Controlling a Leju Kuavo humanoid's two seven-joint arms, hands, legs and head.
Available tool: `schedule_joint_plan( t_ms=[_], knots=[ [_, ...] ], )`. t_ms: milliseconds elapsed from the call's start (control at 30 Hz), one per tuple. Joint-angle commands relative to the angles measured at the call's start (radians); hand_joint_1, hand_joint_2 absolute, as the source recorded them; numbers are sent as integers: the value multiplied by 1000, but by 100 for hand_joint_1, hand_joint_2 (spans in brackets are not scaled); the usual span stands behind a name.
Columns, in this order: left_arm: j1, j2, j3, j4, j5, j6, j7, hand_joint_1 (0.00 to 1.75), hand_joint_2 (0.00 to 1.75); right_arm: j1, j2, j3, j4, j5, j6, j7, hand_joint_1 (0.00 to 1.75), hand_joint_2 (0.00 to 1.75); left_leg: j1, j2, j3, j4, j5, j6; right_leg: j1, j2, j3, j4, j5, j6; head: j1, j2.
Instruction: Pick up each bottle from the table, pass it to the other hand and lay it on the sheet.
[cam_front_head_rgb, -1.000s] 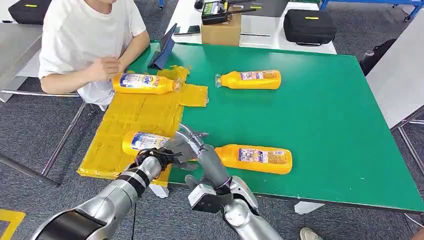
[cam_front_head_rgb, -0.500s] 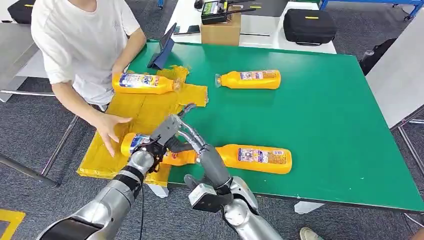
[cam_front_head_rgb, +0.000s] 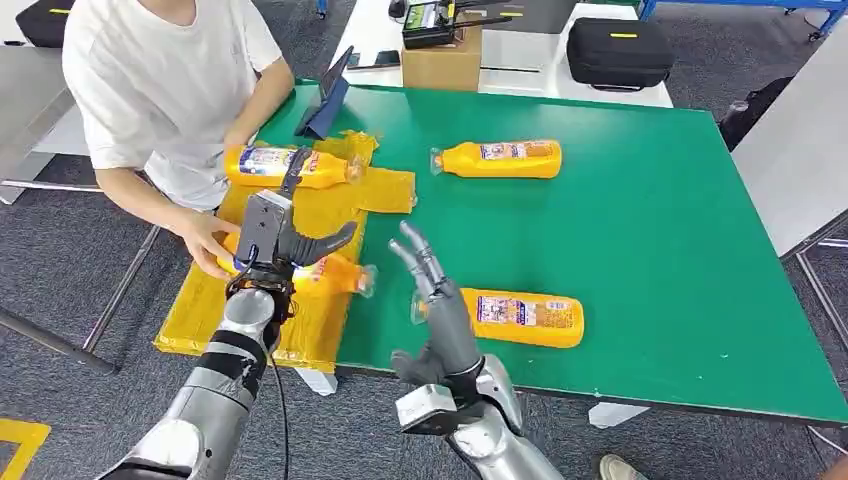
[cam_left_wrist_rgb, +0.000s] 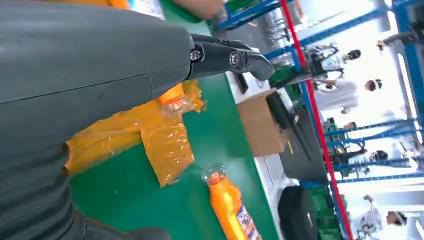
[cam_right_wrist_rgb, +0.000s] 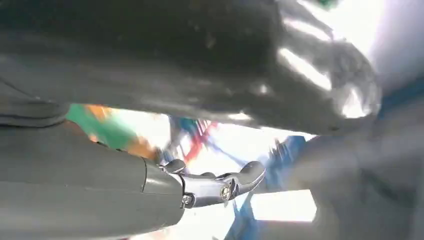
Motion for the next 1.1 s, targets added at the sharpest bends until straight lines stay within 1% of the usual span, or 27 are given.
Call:
schedule_joint_plan(
  t_ms=[33, 167, 233, 267, 400, 433, 467, 500, 567, 600, 633, 667, 700, 733, 767, 800, 833, 867, 933, 967, 1000, 1033, 1067, 1100],
  knots=[
    [-59, -19, 75, 111, 75, -20, -32, 0, 175, 16, -71, -9, -319, 27, -21, 10, 0, 0, 0, 0, 1, 0, -1, 0, 0, -1, 1, 0, -1, -1, 0, 0],
    [-50, -17, 72, 89, 80, -27, -28, 0, 175, 18, -69, -11, -299, 29, -23, 4, 0, 0, 1, 0, 3, 0, -1, -1, 1, -2, 4, 0, -2, -2, 0, 0],
    [-50, -17, 72, 89, 80, -27, -28, 0, 175, 18, -69, -11, -299, 29, -23, 4, 0, 0, 0, 0, 1, 0, 0, -1, 0, 0, 1, -1, 0, -1, 0, 0],
    [-50, -17, 72, 89, 80, -27, -28, 0, 175, 18, -69, -11, -299, 29, -23, 4, 0, 0, 1, 1, 3, 0, -2, -1, 1, 0, 4, 0, -1, -2, 0, 0],
    [-50, -17, 72, 89, 80, -27, -28, 0, 175, 18, -69, -11, -299, 29, -23, 4, 0, 0, 1, 0, 2, 0, -1, -1, 1, -1, 2, -1, -1, -1, 0, 0],
    [-48, -21, 81, 85, 97, -34, -25, 0, 175, 21, -65, -17, -301, 41, -44, -5, 0, 175, 0, 1, 1, 0, -1, 0, 0, 0, 2, -1, 0, -1, 0, 0],
    [-32, -23, 94, 52, 130, -40, -46, 0, 175, 28, -63, -37, -314, 58, -102, -5, 0, 175, 0, 1, 3, 0, -1, -1, 1, 0, 3, 0, -1, -2, 0, 0],
    [-4, -21, 107, 8, 162, -43, -52, 0, 175, 34, -69, -61, -321, 77, -114, 29, 0, 175, 1, 1, 2, 0, -1, -1, 1, 0, 2, 0, -1, -1, 0, 0],
    [87, -12, 138, -129, 223, -34, -62, 0, 175, 35, -117, -109, -275, 210, -60, 189, 0, 175, 0, 2, 4, -1, -1, -1, 1, 1, 4, -1, -1, -1, 0, 0],
    [137, -7, 152, -204, 247, -34, -64, 0, 175, 30, -139, -138, -224, 248, -36, 221, 0, 175, 0, 3, 4, -1, -1, 0, 1, 2, 4, -2, 0, -1, 0, 0],
    [189, -7, 168, -288, 280, -47, -64, 0, 175, 24, -158, -179, -147, 269, -41, 214, 0, 175, 1, 5, 7, -2, -3, -1, 1, 4, 7, -4, 0, -1, 0, 0],
    [225, -10, 178, -347, 321, -69, -66, 0, 175, 24, -169, -220, -96, 293, -46, 229, 0, 175, 1, 6, 6, -2, -2, 0, 1, 4, 6, -4, 0, -1, 0, 0],
    [272, -10, 186, -420, 361, -85, -66, 0, 175, 24, -187, -260, -48, 296, -30, 242, 0, 175, 1, 8, 9, -3, -3, 0, 1, 6, 8, -5, 0, -1, 0, 0],
    [301, -11, 188, -467, 375, -89, -55, 0, 175, 24, -193, -298, -8, 281, -30, 206, 0, 175, 1, 8, 10, -4, -3, 0, 1, 6, 9, -6, 0, -1, 0, 0],
    [340, -12, 192, -523, 405, -98, -59, 0, 175, 27, -216, -336, 33, 337, -6, 274, 0, 175, 1, 9, 12, -5, -3, 0, 1, 6, 11, -7, 0, -1, 0, 0],
    [370, -10, 192, -561, 406, -93, -67, 0, 175, 33, -230, -359, 45, 339, 7, 283, 0, 175, 1, 7, 9, -3, -3, 0, 1, 5, 9, -5, 0, -1, -1, 0],
    [381, -9, 193, -575, 406, -89, -65, 0, 175, 37, -231, -376, 51, 338, 9, 269, 0, 175, 1, 6, 11, -3, -4, 0, 2, 4, 11, -5, -1, -1, 0, 0],
    [403, -7, 192, -604, 405, -89, -64, 0, 175, 45, -242, -398, 65, 339, 8, 255, 0, 175, 1, 4, 8, -2, -4, 0, 1, 3, 9, -4, -1, -1, 0, 0],
    [429, -9, 194, -640, 401, -76, -74, 0, 175, 69, -238, -438, 80, 357, 54, 251, 0, 175, 0, 1, 4, -2, -2, 0, 0, 1, 6, -4, -1, -1, 0, 0],
    [437, -19, 199, -660, 384, -40, -91, 0, 175, 83, -235, -437, 84, 378, 86, 268, 0, 0, 0, 2, 7, -2, -3, 0, 1, 2, 8, -4, -1, -1, 0, 0],
    [441, -30, 204, -681, 387, -11, -98, 0, 175, 90, -230, -429, 102, 395, 136, 307, 0, 0, 0, 1, 3, -1, -3, 0, 1, 1, 5, -3, -1, -1, 0, 0],
    [447, -36, 203, -705, 389, 13, -105, 0, 175, 90, -228, -411, 123, 413, 171, 336, 0, 0, 1, 1, 5, -1, -4, -1, 1, 1, 7, -3, -2, -2, 0, 0],
    [453, -39, 194, -735, 377, 44, -116, 0, 175, 84, -226, -387, 160, 431, 186, 356, 0, 0, 1, 1, 6, -1, -5, -1, 1, 0, 8, -3, -3, -2, 0, 0],
    [454, -40, 191, -744, 375, 49, -114, 0, 175, 83, -223, -383, 170, 433, 179, 359, 0, 0, 1, 0, 3, 0, -3, -1, 1, 1, 4, -2, -2, -1, 0, 0]
  ],
)
